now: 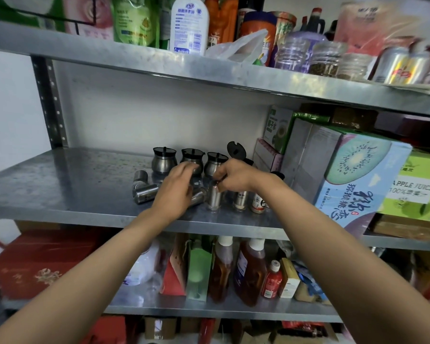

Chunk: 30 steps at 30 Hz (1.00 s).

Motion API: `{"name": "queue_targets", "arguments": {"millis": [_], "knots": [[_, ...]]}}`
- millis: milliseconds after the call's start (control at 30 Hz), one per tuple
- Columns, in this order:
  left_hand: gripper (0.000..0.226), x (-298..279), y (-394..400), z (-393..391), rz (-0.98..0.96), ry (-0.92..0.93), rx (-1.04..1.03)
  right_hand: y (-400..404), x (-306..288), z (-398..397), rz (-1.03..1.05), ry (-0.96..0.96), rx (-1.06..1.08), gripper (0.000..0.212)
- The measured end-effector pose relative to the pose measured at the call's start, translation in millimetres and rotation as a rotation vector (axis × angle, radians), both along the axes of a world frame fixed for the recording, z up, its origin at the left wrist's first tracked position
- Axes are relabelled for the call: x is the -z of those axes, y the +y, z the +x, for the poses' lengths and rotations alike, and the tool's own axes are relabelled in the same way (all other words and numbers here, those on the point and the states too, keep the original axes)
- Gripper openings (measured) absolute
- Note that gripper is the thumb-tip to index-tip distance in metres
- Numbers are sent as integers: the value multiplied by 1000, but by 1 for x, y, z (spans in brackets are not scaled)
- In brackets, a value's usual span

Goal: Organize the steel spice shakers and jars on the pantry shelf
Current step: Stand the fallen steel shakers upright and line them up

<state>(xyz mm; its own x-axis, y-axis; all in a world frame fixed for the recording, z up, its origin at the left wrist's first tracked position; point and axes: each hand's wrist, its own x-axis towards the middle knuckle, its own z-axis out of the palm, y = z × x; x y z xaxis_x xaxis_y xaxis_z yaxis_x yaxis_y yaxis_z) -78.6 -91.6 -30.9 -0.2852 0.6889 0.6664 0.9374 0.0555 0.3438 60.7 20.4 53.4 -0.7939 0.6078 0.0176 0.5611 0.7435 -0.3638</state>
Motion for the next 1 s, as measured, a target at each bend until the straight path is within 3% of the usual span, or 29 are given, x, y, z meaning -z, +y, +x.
{"name": "queue_targets", "arguments": {"millis": [467, 633, 900, 1000], "knots": [[60, -1, 3, 5, -36, 74, 2, 2, 14, -18, 122, 31, 101, 3], [58, 1, 1, 9, -65, 78, 4, -2, 16, -16, 187, 20, 109, 35], [63, -5, 1, 9, -96, 101, -10, -7, 14, -9, 64, 67, 110, 37], [64, -7, 1, 7, -98, 100, -19, -6, 9, -8, 77, 11, 83, 19]]}}
